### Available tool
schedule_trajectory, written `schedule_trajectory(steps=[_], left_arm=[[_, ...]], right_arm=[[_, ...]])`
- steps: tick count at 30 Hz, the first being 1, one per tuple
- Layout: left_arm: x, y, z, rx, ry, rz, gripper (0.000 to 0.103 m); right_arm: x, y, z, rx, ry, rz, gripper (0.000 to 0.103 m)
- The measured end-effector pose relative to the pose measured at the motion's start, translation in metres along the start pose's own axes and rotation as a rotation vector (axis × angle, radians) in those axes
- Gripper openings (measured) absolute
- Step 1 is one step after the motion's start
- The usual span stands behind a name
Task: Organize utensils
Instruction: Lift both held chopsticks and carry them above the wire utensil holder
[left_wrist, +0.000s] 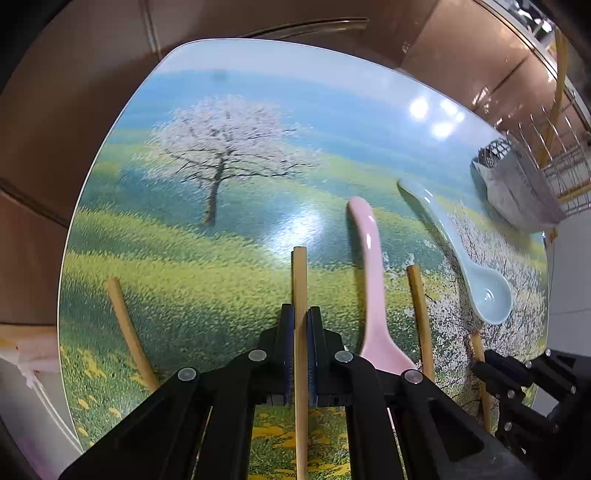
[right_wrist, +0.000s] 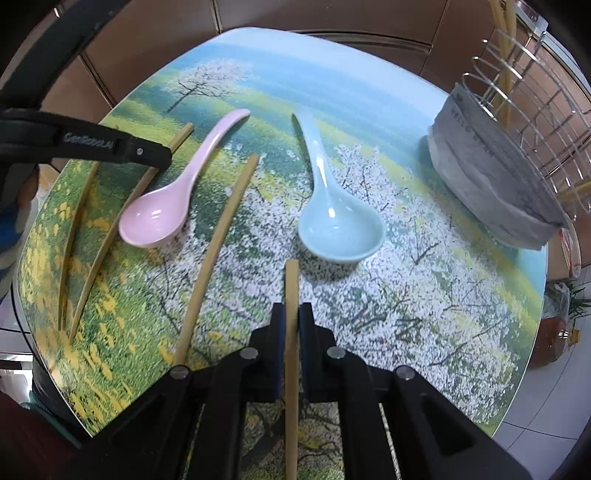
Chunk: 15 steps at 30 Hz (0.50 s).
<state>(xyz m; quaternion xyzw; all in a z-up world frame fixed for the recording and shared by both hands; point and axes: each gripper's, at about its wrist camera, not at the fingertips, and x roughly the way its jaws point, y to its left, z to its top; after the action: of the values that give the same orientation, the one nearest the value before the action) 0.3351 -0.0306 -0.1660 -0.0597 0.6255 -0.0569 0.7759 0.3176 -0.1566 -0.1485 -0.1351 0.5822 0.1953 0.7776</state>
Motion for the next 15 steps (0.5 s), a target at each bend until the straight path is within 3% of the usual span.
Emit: schedule_trajectory(steps=[15], left_arm=[[-0.073, 0.017, -0.034, -0.018, -0.197, -0.038, 0.006]], right_arm=[[-0.080, -0.006, -0.055, 0.053, -0.271, 0.049, 0.006]])
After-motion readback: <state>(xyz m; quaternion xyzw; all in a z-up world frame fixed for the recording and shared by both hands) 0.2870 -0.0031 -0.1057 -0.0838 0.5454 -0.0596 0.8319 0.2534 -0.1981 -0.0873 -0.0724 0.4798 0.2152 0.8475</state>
